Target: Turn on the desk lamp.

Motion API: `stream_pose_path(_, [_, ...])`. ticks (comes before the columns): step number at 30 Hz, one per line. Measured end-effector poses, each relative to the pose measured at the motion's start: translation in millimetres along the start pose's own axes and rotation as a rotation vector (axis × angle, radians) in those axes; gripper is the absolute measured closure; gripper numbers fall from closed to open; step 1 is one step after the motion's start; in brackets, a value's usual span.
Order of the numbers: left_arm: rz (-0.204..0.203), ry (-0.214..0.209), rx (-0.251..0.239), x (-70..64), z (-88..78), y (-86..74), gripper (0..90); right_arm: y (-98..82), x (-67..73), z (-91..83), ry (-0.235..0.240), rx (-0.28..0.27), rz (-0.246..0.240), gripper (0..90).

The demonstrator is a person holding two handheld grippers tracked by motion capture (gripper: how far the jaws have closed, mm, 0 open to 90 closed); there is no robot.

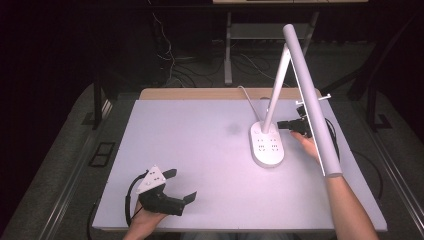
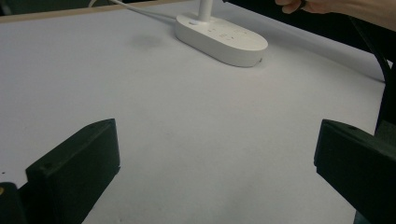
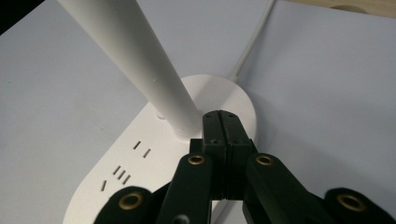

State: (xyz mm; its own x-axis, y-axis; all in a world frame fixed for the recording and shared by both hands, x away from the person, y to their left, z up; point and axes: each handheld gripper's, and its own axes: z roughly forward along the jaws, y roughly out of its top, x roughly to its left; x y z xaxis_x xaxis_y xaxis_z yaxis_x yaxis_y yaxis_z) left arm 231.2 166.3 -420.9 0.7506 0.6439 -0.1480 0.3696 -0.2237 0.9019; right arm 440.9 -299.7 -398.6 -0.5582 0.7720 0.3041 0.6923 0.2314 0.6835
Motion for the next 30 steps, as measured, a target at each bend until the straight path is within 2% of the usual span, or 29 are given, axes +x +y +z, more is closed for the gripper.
stream_pose_path(11, [0.002, -0.008, -0.009, -1.3, -1.3, 0.3, 0.0, -3.8, 12.4, -26.1, -0.013, -0.013, -0.021, 89.6])
stream_pose_path(20, [0.004, -0.011, -0.013, -1.1, -1.8, 0.8, 0.0, -15.0, 25.3, -47.2, 0.0, -0.034, -0.024, 89.2])
stream_pose_path(26, [0.004, -0.013, -0.014, -1.2, -1.4, 1.0, 0.0, -27.6, 34.9, -61.4, 0.007, -0.069, 0.003, 63.4])
stream_pose_path(30, [0.003, -0.012, -0.016, -1.4, -1.6, 1.2, 0.0, -36.2, 41.3, -70.8, -0.004, -0.102, 0.012, 42.8])
